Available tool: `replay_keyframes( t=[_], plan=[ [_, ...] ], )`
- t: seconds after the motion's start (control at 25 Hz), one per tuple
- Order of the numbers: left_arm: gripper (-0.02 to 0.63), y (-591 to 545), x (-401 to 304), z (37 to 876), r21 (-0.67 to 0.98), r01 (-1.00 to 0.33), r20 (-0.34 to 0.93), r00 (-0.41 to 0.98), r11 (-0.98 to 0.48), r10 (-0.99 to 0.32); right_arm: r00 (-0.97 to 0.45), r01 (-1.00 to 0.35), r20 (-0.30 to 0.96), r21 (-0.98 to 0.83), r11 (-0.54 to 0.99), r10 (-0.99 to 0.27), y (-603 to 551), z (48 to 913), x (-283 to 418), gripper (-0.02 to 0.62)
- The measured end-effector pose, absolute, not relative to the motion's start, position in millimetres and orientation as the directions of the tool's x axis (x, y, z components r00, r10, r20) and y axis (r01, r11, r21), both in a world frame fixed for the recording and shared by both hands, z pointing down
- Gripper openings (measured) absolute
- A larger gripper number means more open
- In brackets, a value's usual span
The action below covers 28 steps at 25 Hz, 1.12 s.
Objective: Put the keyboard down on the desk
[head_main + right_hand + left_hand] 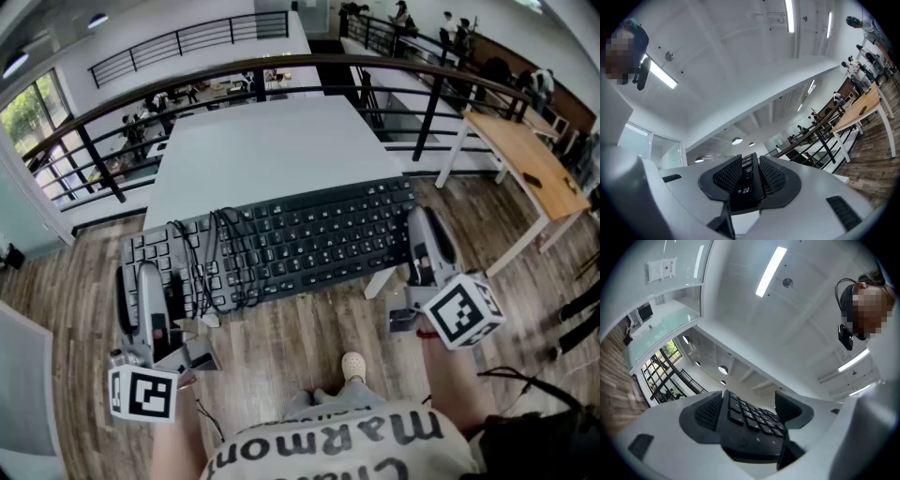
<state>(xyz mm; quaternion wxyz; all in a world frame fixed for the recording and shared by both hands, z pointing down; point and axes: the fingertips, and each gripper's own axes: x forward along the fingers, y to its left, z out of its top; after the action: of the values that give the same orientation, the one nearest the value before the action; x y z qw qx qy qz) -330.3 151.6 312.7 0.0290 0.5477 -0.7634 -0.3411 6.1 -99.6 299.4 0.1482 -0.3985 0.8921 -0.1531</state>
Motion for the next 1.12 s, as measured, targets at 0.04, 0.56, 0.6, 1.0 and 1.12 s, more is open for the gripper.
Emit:
replay_keyframes(
  t=[0.04, 0.56, 0.6, 1.0, 1.12],
  plan=[
    [0.345, 151.5, -330.3, 312.4, 0.553, -0.817, -0.331, -0.398, 0.166, -0.856, -0.638, -0.666, -0.142, -0.39, 0.635, -0.757, -100.1, 299.4, 6.0, 0.136],
    [0.345, 152.8, -331.0, 314.0, 0.557, -0.812, -0.319, -0.405, 0.176, -0.857, -0.64, -0.668, -0.125, -0.397, 0.63, -0.758, -102.9, 299.6, 3.8, 0.137],
    [0.345, 152.9, -330.9, 314.3, 0.556, -0.812, -0.313, -0.405, 0.18, -0.859, -0.642, -0.668, -0.12, -0.397, 0.629, -0.757, -103.1, 300.1, 3.6, 0.136],
    [0.345, 153.8, -332.1, 314.1, 0.572, -0.796, -0.278, -0.415, 0.198, -0.866, -0.645, -0.676, -0.082, -0.401, 0.618, -0.76, -103.2, 301.9, 2.9, 0.137],
    [0.345, 151.6, -332.1, 312.4, 0.578, -0.797, -0.283, -0.398, 0.176, -0.873, -0.637, -0.685, -0.088, -0.393, 0.614, -0.766, -99.3, 296.0, 5.5, 0.137]
  ],
)
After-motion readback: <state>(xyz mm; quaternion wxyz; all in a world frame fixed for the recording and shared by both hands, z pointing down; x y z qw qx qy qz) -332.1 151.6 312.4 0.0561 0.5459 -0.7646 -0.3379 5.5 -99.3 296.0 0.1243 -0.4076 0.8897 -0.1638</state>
